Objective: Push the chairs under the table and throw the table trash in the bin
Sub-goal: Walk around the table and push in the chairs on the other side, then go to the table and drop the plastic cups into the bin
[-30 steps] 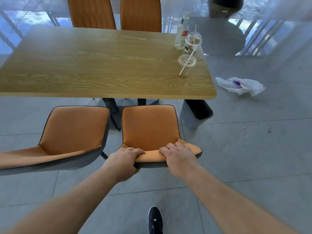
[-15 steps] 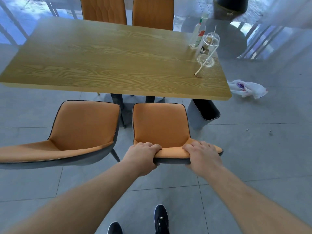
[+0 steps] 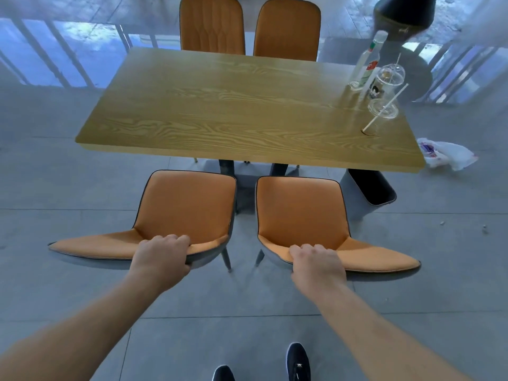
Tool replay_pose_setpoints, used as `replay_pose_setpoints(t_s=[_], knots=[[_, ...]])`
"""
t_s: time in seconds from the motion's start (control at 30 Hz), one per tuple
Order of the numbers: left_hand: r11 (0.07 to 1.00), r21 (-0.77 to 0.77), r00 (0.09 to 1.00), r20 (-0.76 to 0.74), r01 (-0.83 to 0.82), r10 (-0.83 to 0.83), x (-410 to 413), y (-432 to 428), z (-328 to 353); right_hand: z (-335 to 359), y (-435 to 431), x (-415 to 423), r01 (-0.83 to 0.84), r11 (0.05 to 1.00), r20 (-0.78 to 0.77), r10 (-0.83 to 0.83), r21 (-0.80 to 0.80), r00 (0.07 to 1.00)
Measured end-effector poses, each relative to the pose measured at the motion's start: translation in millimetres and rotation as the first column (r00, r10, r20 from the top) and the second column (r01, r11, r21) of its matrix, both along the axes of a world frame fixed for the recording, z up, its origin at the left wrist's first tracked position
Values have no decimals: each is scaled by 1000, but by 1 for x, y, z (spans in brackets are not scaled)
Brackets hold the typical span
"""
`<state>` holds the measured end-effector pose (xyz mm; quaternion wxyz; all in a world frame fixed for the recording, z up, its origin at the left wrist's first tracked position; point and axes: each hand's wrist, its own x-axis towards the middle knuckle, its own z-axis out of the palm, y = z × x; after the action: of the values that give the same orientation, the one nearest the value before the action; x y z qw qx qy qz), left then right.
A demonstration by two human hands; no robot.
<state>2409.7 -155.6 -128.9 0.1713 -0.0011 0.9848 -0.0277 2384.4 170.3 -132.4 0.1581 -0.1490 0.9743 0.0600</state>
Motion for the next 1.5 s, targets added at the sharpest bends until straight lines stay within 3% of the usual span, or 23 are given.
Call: replay_pose_setpoints(t_s=[0.37,0.67,0.83,0.97,1.1,1.23,1.5], knots=[[971,62,972,-76,229,-224,2,-17,-3,-2,-2,-2,-113,992,-6,113,-57,994],[946,76,946,-106,314,-305,1,1,-12,-2,-43,10,-255,956,22,261,-143,965],[957,46,958,-15,288,-287,-3,5,-13,-2,-45,7,-215,964,31,223,-156,974],[976,206,988,124,65,-92,-20,11,15,22,-47,-1,-43,964,115,75,-261,990],[961,276,993,-117,37,-5,-46,19,85,90,-37,-25,26,934,-108,-69,-355,992],[913,372,958,-282,166,-59,-80,48,187,195,-14,-49,3,920,-267,-117,-393,957],[827,221,712,-647,517,-273,-112,157,396,398,86,-51,-49,947,-596,-158,-317,787]])
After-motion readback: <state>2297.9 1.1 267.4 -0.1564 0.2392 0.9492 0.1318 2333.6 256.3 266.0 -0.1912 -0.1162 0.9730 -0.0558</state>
